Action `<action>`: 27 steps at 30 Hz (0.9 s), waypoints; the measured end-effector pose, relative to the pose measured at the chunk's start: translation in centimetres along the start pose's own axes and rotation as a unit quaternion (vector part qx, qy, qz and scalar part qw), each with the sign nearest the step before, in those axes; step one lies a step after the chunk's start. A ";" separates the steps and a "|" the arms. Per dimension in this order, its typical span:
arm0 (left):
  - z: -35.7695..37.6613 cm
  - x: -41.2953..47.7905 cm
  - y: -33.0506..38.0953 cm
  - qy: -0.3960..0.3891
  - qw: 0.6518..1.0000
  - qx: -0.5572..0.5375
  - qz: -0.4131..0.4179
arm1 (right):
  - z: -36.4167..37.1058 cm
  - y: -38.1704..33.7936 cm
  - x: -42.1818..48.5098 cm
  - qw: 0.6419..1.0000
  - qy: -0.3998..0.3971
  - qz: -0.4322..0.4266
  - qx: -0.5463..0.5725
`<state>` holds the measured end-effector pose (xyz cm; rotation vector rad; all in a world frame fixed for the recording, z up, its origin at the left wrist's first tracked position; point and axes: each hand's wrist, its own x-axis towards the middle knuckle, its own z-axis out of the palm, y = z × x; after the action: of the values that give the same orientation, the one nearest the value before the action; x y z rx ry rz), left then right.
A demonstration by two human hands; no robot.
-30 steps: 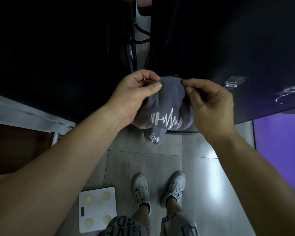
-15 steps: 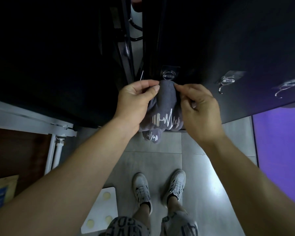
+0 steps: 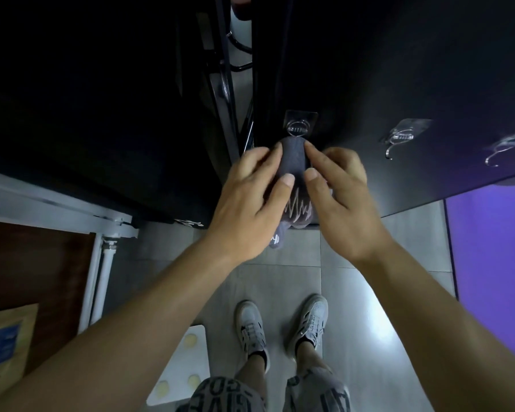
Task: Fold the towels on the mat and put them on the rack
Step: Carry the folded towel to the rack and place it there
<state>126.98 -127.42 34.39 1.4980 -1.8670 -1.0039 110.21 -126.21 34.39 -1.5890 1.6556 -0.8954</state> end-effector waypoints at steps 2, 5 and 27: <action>0.5 -0.1 -0.2 -0.021 0.998 -0.054 -0.020 | 0.2 0.9 -0.2 1.000 -0.021 -0.011 0.018; 1.2 -0.1 -0.3 -0.041 0.992 -0.112 -0.039 | 0.6 2.0 -0.4 0.997 -0.058 -0.021 0.038; 3.1 -1.0 -1.4 -0.108 0.931 -0.316 -0.146 | 1.3 2.9 -1.8 0.982 -0.141 -0.001 0.125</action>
<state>125.60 -125.88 31.55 1.3121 -1.2638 -1.7673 109.79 -124.40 31.27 -1.4685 1.2923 -0.8018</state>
